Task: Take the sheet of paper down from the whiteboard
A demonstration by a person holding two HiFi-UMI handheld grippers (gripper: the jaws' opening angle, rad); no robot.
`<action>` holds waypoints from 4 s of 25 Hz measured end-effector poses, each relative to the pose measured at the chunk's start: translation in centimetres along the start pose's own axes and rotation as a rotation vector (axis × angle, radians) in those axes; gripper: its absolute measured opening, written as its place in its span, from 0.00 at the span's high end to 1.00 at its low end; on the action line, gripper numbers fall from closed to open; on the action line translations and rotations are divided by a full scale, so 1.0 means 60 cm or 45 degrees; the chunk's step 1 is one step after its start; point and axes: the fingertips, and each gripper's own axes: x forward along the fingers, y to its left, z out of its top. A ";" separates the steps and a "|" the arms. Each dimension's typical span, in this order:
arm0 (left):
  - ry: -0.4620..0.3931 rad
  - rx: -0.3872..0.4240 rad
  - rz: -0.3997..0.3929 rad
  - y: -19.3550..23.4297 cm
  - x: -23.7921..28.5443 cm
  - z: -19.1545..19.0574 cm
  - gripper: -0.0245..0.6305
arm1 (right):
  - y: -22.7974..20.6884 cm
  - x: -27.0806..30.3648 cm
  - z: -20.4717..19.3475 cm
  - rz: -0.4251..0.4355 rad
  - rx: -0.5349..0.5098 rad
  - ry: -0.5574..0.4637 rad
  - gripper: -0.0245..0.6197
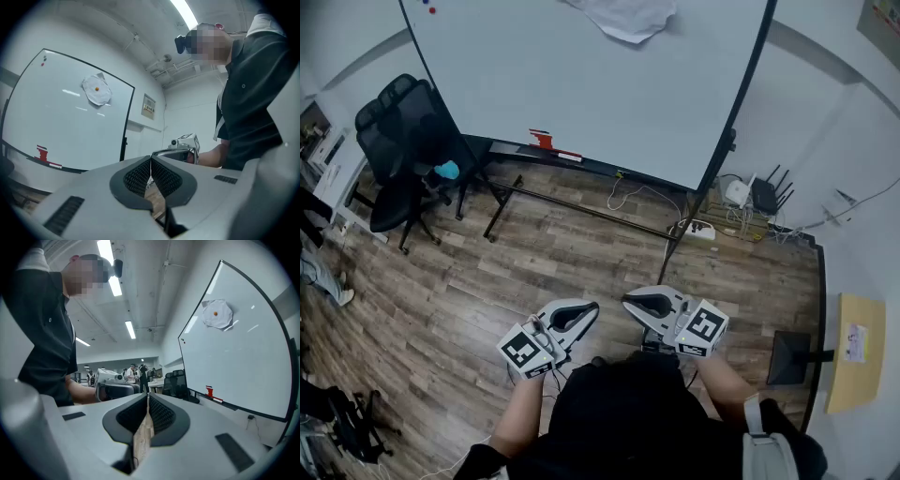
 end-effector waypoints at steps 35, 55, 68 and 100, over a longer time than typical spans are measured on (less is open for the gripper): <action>-0.025 -0.134 -0.217 -0.004 0.021 -0.067 0.94 | -0.006 -0.013 -0.059 -0.286 0.075 0.059 0.92; 0.003 -0.201 -0.002 0.181 0.076 -0.094 0.94 | -0.231 0.006 -0.075 -0.268 0.101 0.117 0.92; 0.068 -0.098 0.083 0.362 0.263 -0.021 0.94 | -0.459 0.055 -0.009 -0.062 0.039 0.046 0.92; -0.040 0.065 -0.290 0.633 0.265 0.135 0.94 | -0.594 0.230 0.112 -0.430 -0.106 -0.137 0.92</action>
